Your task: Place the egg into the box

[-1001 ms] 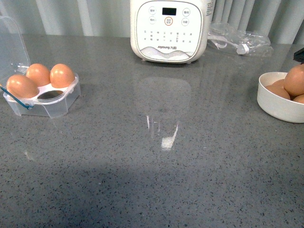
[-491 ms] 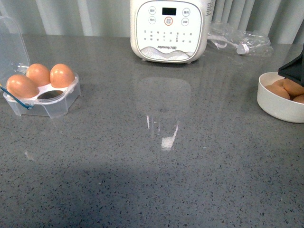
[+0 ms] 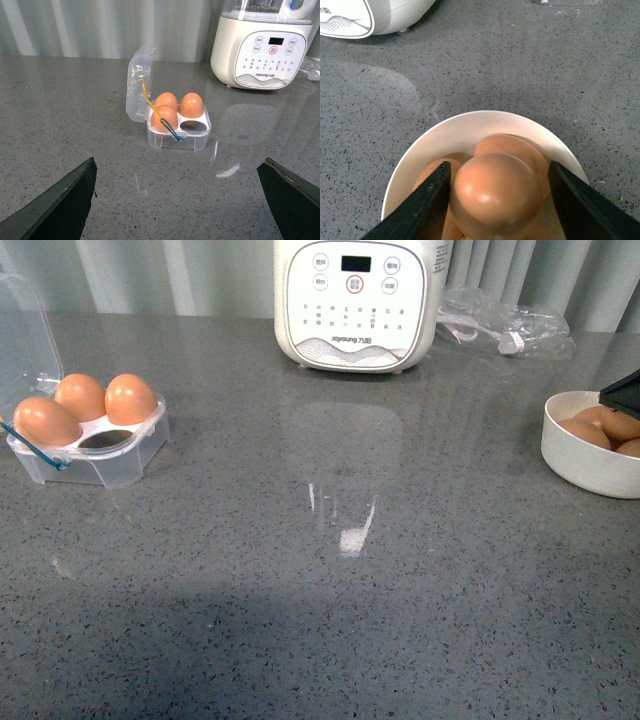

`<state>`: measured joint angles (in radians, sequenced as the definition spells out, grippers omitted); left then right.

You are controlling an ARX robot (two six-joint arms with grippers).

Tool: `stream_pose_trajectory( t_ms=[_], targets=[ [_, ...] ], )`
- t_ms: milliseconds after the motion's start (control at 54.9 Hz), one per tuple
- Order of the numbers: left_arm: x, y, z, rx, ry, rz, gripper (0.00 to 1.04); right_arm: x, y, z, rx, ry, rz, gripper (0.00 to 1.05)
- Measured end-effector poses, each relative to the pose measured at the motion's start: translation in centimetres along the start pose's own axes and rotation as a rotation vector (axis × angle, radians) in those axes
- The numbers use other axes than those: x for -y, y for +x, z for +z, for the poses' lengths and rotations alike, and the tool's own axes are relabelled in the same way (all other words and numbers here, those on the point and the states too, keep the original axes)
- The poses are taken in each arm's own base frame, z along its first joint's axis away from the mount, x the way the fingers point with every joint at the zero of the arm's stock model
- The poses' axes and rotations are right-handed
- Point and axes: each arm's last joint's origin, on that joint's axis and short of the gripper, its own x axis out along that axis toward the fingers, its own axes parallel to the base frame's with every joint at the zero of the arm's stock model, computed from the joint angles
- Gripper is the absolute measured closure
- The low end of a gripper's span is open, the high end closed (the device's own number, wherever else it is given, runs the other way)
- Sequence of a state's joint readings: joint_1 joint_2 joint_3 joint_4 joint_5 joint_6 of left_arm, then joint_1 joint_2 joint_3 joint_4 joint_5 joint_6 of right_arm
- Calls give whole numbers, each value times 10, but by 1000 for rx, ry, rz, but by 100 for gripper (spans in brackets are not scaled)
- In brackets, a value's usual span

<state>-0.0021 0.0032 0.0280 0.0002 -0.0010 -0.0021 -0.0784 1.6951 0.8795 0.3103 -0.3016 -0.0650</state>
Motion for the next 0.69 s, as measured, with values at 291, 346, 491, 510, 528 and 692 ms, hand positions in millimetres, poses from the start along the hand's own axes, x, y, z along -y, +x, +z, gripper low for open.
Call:
stream_pose_trajectory(
  t_ms=[291, 346, 491, 510, 528, 692],
  targets=[
    [0, 0, 0, 0, 0, 0, 7, -3, -7, 3, -7, -13, -8, 61],
    [0, 0, 0, 0, 0, 0, 7, -4, -10, 6, -1, -20, -12, 61],
    [0, 0, 0, 0, 0, 0, 7, -15, -20, 22, 44, -49, 4, 61],
    [0, 0, 0, 0, 0, 0, 7, -18, -22, 26, 57, -56, 10, 61],
    [0, 0, 0, 0, 0, 0, 7, -22, -24, 31, 72, -64, 18, 61],
    [0, 0, 0, 0, 0, 0, 7, -67, -32, 69, 204, -142, 133, 61]
  ],
)
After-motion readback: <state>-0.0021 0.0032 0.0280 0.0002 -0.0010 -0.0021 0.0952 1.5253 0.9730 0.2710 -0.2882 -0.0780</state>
